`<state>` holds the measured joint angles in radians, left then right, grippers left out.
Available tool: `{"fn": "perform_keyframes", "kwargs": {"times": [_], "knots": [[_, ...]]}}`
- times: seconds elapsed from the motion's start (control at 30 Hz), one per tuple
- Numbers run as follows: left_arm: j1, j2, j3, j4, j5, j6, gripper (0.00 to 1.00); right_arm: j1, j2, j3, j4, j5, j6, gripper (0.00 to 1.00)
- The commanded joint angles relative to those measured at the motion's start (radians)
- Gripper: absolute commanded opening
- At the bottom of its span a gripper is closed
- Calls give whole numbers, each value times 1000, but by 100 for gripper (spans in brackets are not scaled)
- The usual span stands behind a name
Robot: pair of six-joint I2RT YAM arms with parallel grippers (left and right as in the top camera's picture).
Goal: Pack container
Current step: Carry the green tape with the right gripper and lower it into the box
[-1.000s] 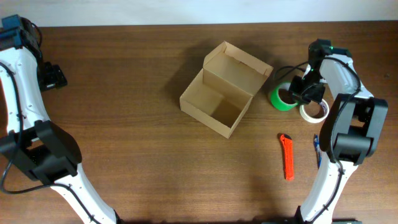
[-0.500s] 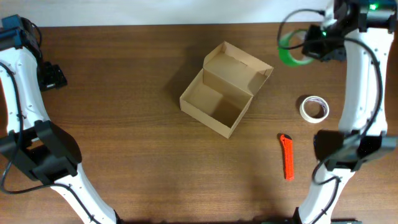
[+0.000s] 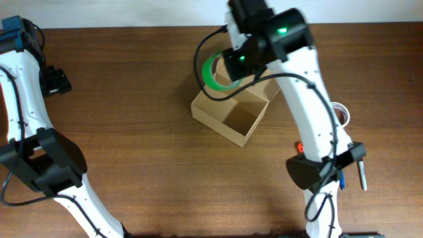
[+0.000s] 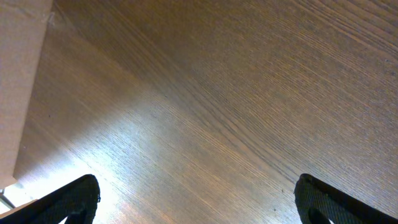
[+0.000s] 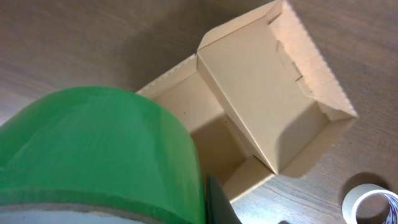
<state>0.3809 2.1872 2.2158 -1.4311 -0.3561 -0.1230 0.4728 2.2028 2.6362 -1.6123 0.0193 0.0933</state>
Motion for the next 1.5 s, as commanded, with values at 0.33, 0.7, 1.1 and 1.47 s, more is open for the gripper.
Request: {"fn": "perform_keyframes", "kwargs": {"times": [0.33, 0.7, 1.1, 1.47], "knots": [[4, 6, -5, 0, -7, 9, 100, -17, 178, -164, 55, 43, -8, 4], [4, 6, -5, 0, -6, 9, 100, -22, 194, -324, 174, 45, -8, 4], [4, 6, -5, 0, -6, 9, 100, -25, 207, -346, 277, 41, -4, 4], [4, 6, -5, 0, -7, 9, 100, -28, 262, -348, 286, 38, 11, 3]]}}
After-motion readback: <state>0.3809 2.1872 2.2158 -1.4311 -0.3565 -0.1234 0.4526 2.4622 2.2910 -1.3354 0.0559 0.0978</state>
